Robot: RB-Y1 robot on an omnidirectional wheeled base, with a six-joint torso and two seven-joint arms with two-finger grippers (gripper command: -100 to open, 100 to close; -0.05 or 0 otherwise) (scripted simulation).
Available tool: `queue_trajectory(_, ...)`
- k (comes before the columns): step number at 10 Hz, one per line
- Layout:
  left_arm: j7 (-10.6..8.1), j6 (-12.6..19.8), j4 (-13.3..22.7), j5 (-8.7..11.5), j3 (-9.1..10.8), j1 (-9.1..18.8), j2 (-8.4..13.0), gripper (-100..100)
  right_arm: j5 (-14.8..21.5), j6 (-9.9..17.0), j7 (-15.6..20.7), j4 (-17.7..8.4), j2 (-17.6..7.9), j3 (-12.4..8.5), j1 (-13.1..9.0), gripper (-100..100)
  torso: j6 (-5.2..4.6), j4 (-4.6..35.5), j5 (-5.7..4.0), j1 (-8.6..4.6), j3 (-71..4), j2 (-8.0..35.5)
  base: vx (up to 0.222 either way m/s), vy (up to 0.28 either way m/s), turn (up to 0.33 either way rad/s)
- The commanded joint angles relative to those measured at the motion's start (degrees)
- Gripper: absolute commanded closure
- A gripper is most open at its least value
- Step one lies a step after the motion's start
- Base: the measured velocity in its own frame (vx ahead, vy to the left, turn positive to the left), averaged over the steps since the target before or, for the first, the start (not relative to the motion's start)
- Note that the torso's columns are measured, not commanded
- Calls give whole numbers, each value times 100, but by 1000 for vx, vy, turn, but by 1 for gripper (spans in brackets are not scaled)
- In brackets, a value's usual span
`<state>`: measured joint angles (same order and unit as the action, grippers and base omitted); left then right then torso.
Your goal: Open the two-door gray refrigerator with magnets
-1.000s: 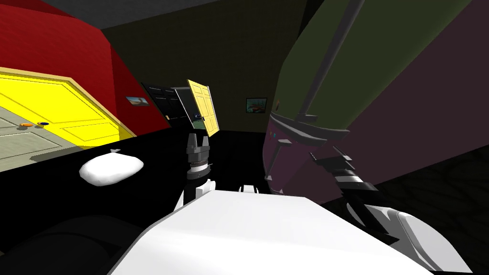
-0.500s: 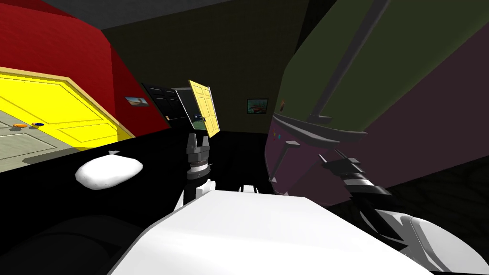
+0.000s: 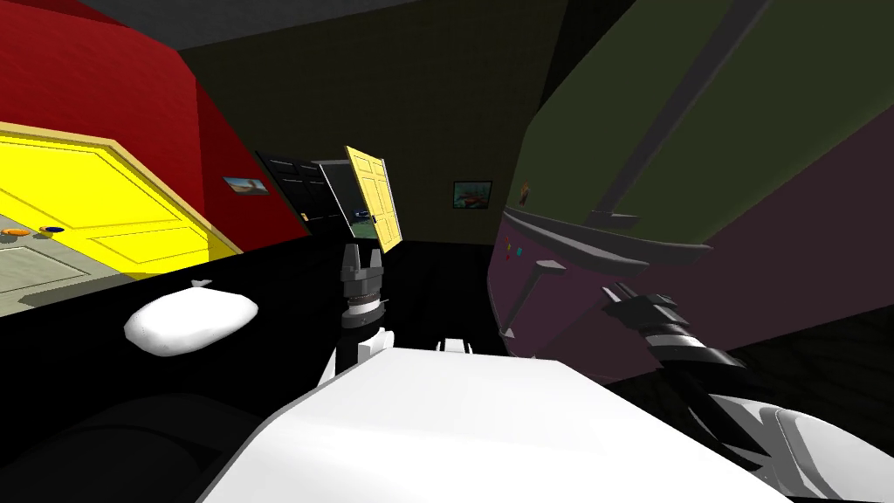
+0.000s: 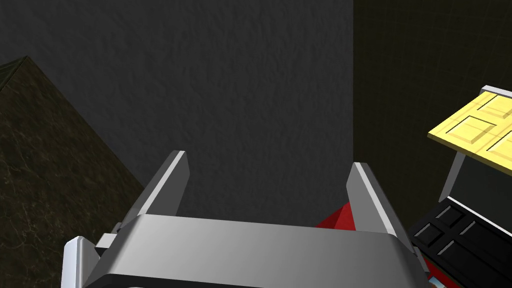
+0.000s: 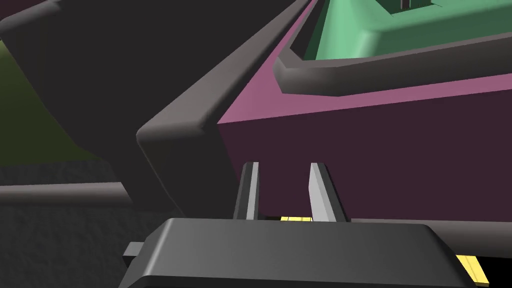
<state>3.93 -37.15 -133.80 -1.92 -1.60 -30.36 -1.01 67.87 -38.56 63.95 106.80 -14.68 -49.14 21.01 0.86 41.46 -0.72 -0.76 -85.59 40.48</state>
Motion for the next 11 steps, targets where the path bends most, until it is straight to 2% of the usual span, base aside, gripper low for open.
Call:
queue_trajectory(1, 0, 0, 0, 0, 0, 0, 0, 0, 322, -68, 289, -211, -92, -122, -67, -100, 12, 1, 2, 5, -1, -2, 37, 153, 10)
queue_trajectory(3, 0, 0, 0, 0, 0, 0, 0, 0, 496, -108, 464, -293, -162, -245, -88, -100, 17, 6, -2, -21, 0, 1, 42, 103, -6)
queue_trajectory(4, 0, 0, 0, 0, 0, 0, 1, 0, 426, -58, 363, -196, -159, -268, -54, -100, 15, 3, -8, -30, -3, -5, -9, 47, -76)
queue_trajectory(5, 0, 0, 0, 0, 1, 0, 1, 0, 442, -28, 227, -126, -338, -377, -7, -100, -5, 8, -9, -37, 11, 21, 12, 50, -92)
queue_trajectory(7, 0, 0, 0, 0, 1, 0, 1, 0, 466, 5, 34, -66, -545, -467, 55, -100, -11, 14, 1, -4, 23, 34, 52, 66, -43)
queue_trajectory(8, 0, 0, 0, 0, 1, 0, 1, 0, 438, 13, 126, -73, -490, -492, 26, -100, 0, 13, 4, 1, 17, 27, -1, 29, -69)
queue_trajectory(9, 0, 0, 0, 0, 1, 1, 1, 0, 442, -28, 227, -126, -338, -377, -7, 100, -13, 14, -2, -10, 26, 43, -40, -16, 49)
queue_trajectory(11, 0, 1, 1, 0, 2, 1, 3, 0, 423, -55, 380, -174, -173, -305, -56, 100, 3, 64, 75, 31, 29, 76, -47, -79, 53)
